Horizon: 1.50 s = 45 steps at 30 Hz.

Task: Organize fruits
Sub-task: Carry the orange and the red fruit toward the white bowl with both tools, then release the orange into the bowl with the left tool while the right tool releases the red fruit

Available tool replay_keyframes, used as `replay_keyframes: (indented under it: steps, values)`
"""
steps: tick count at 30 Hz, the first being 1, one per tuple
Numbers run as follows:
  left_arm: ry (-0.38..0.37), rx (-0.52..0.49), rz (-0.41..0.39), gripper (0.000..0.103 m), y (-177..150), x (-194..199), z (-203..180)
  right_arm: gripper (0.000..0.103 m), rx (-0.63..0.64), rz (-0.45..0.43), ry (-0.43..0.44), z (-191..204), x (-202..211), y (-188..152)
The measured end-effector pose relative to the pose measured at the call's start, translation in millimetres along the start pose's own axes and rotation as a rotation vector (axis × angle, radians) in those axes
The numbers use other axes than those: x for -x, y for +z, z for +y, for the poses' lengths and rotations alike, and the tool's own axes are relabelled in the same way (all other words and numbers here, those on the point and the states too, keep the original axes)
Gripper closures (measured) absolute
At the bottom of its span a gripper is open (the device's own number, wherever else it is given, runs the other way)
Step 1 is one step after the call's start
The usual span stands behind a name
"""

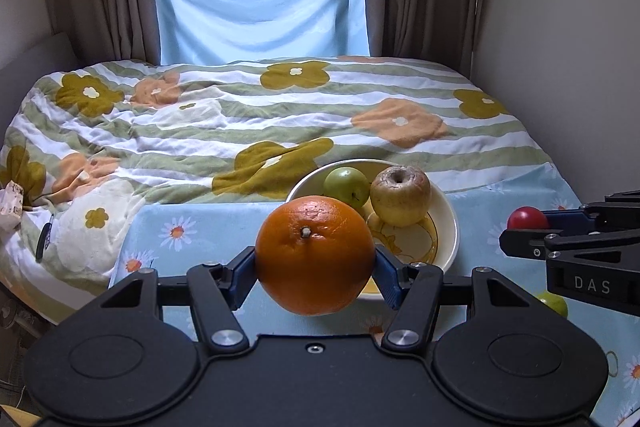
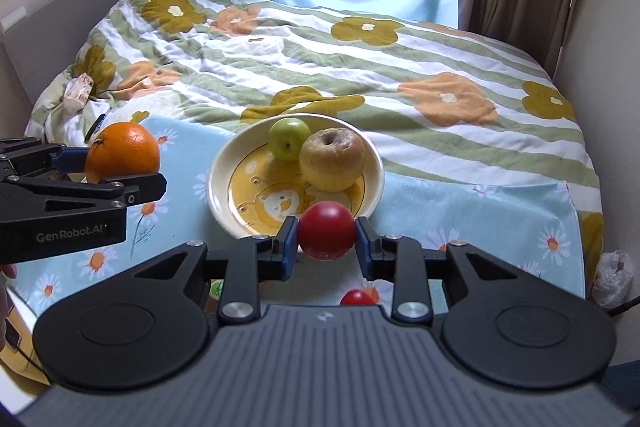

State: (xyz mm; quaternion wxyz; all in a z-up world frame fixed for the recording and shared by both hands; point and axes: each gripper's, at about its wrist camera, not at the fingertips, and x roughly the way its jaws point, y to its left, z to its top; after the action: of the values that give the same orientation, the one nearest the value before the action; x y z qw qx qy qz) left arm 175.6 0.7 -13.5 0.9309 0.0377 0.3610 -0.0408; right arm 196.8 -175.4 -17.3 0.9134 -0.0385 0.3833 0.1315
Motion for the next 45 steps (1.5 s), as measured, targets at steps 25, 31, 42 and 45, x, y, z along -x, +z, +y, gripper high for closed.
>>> replay_keyframes:
  steps: [25, 31, 42, 45]
  values:
    - [0.005, -0.27, 0.084, 0.037, 18, -144, -12, 0.058, -0.115, 0.102, -0.035, -17, -101, 26]
    - [0.006, -0.281, 0.054, 0.008, 17, -145, -15, 0.058, -0.116, 0.1, -0.039, -20, -105, 28]
    - [-0.01, -0.214, 0.07, 0.004, 12, -119, 4, 0.058, -0.121, 0.113, -0.036, -24, -109, 28]
    - [-0.026, -0.177, 0.078, 0.004, 8, -112, 13, 0.058, -0.107, 0.12, -0.035, -19, -113, 28]
